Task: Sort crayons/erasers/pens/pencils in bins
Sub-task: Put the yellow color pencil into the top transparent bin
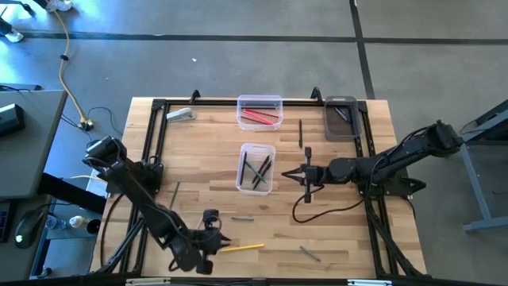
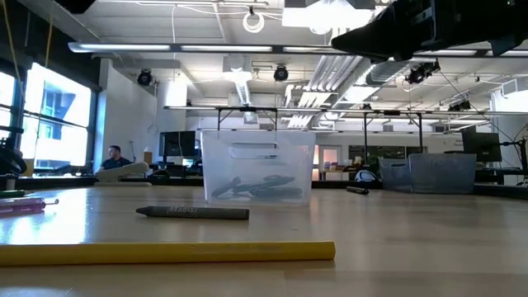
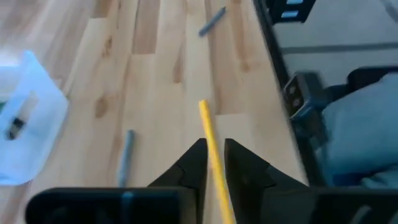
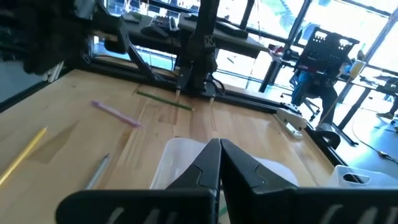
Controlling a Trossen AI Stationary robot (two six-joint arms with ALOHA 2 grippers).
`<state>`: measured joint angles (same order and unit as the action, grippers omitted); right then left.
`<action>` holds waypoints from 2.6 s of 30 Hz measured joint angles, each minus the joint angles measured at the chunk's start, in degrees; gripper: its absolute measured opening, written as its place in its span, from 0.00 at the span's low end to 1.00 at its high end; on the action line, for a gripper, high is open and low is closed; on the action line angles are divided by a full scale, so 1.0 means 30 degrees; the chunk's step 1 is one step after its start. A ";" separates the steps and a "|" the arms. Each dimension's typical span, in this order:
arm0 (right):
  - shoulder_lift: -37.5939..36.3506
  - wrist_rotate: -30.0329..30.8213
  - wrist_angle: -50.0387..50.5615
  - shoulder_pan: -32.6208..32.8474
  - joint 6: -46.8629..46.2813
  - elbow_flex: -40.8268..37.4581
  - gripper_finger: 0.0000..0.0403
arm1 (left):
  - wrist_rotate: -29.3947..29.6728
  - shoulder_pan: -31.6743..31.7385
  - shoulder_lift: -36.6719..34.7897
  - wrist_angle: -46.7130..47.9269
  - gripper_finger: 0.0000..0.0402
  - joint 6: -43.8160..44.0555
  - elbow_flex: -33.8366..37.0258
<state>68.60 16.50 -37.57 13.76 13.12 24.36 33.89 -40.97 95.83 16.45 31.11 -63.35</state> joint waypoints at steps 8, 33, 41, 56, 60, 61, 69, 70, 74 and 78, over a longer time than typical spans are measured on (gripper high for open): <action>0.0004 -0.0011 0.0165 0.0015 -0.0218 0.0000 0.00 | -0.1767 0.0027 0.2159 0.0044 0.25 0.2356 -0.1129; 0.0007 -0.0055 0.0133 0.0015 -0.0225 0.0007 0.00 | -0.3730 -0.0744 0.4640 0.2583 0.33 0.6938 -0.0893; 0.0007 -0.0055 0.0067 0.0015 -0.0225 0.0015 0.00 | -0.3244 -0.0744 0.5648 0.2519 0.32 0.7142 -0.0877; 0.0007 -0.0055 0.0024 0.0015 -0.0225 0.0015 0.00 | -0.3196 -0.0744 0.5939 0.2453 0.02 0.6937 -0.0911; 0.0007 -0.0055 0.0446 0.0057 -0.0611 0.0015 0.00 | -0.2665 -0.0761 0.5978 0.2446 0.01 0.7036 -0.0903; 0.0007 -0.0052 0.0701 0.0099 -0.0952 0.0015 0.00 | -0.2428 -0.0766 0.5982 0.2389 0.01 0.7080 -0.0897; 0.0302 -0.0054 0.2674 0.2262 -0.5337 0.0028 0.10 | -0.1769 -0.0749 0.6012 0.2016 0.00 0.7146 -0.0845; 0.0560 -0.0058 0.2774 0.2732 -0.6014 0.0025 0.12 | -0.1736 -0.0736 0.6012 0.2009 0.00 0.7203 -0.0845; 0.2582 0.0417 0.2722 0.4721 -0.8472 0.0469 0.25 | -0.1121 -0.0708 0.6039 0.1962 0.00 0.7440 -0.0823; 0.5320 0.1030 0.2749 0.6177 -0.9999 0.1881 0.35 | -0.0615 -0.0679 0.6070 0.1651 0.00 0.7451 -0.0801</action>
<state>84.56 19.59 -29.32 32.29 -16.87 30.00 32.05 -43.00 114.04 21.41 53.46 -65.76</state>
